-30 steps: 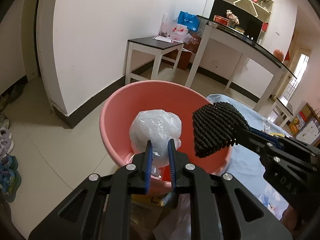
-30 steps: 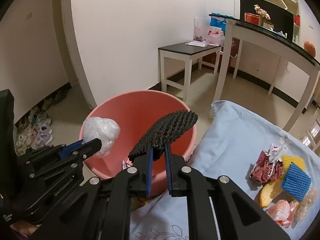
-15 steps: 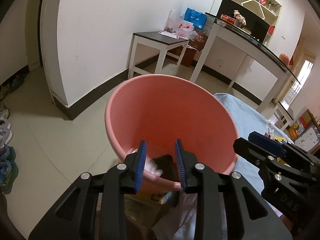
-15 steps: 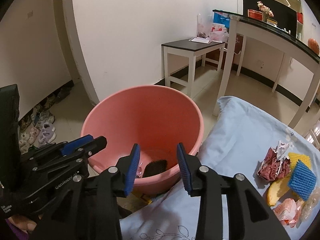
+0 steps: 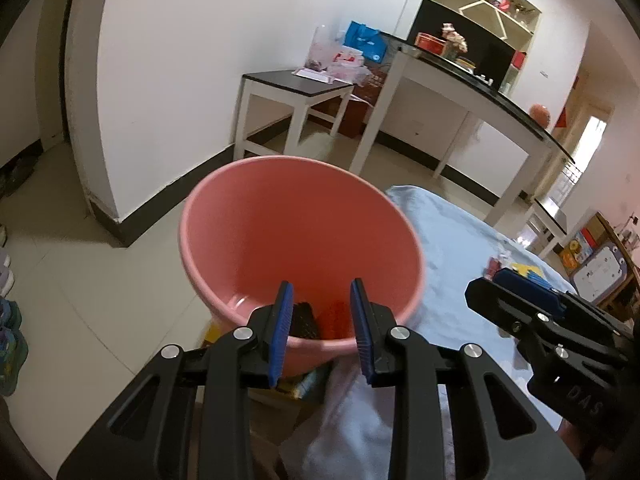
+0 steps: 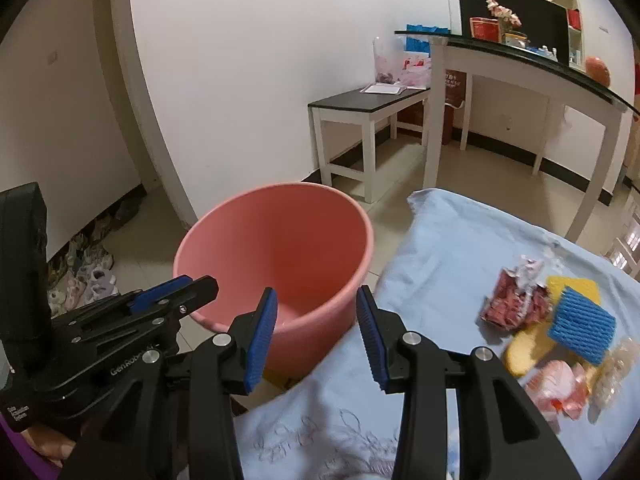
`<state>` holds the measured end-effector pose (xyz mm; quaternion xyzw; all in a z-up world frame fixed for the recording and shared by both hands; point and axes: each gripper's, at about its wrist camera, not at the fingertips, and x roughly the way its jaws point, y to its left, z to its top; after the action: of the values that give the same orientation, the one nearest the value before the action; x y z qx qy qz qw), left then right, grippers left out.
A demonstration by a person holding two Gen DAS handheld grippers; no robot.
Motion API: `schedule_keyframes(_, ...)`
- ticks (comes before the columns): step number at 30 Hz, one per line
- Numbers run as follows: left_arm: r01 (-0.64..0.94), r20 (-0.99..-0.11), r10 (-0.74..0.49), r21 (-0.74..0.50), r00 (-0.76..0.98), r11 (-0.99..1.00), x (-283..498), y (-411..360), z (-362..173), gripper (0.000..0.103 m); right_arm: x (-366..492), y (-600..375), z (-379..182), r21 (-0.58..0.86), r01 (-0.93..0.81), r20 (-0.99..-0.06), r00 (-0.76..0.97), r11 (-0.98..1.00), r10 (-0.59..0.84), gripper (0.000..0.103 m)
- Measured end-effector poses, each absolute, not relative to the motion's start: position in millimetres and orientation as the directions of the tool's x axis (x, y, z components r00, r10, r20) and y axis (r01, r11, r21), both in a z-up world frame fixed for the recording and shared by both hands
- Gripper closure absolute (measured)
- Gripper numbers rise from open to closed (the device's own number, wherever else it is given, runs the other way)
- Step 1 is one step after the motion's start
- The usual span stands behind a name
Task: Collect trash
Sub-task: 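Return both grippers to the table and close the left gripper on the clear plastic bag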
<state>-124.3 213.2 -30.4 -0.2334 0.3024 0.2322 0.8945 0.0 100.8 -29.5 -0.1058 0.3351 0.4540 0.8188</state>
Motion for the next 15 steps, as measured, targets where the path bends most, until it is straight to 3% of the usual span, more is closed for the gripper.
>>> schedule_keyframes(15,-0.422,-0.661,0.163,-0.253,0.732,0.871,-102,121,-25,0.073,4,-7,-38,0.199,-0.665,-0.664,0.449,0.72,0.598,0.062)
